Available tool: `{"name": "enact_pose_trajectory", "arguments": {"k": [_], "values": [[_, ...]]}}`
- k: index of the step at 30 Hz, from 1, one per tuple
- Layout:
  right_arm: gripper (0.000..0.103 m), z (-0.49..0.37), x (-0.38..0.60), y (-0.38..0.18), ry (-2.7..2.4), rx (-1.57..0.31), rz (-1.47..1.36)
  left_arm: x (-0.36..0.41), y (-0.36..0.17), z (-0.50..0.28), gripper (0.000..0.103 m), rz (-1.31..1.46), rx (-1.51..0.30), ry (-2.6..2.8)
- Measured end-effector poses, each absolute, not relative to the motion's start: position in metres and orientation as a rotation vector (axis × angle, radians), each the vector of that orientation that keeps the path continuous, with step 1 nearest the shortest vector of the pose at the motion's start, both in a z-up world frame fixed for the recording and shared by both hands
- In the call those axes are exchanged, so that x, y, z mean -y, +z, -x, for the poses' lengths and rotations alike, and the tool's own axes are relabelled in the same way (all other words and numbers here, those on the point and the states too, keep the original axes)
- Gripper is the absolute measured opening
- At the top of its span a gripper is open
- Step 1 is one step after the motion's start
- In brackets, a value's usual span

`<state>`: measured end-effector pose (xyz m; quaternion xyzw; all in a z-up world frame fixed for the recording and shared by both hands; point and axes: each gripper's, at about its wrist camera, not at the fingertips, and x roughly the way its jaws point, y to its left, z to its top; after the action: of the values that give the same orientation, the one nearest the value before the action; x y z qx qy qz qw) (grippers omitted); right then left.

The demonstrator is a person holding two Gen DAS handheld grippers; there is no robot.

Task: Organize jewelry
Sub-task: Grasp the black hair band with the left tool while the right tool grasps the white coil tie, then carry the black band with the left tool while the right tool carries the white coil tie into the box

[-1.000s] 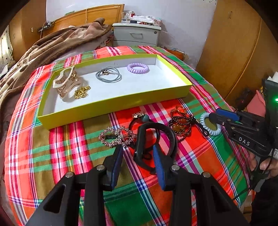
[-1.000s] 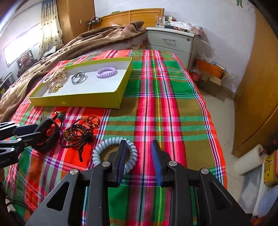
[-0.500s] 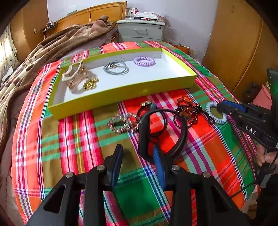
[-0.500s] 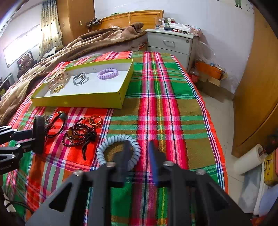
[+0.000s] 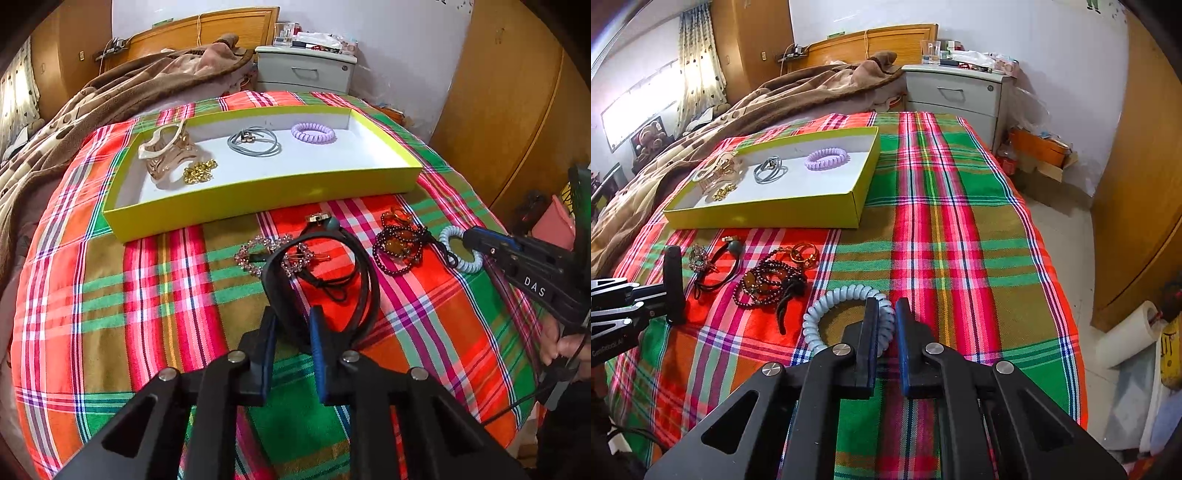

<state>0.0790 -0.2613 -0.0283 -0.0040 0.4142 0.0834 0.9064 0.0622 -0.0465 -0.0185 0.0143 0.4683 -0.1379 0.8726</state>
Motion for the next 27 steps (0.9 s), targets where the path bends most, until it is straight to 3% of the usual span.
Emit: {"name": "enact_pose_trajectory", "arguments": {"k": [27], "values": [[0.009,-0.078,0.261,-0.003,0.187,-0.755,-0.057,0.041,-0.002,-0.066,0.012,-0.037,-0.908,-0.289]]}}
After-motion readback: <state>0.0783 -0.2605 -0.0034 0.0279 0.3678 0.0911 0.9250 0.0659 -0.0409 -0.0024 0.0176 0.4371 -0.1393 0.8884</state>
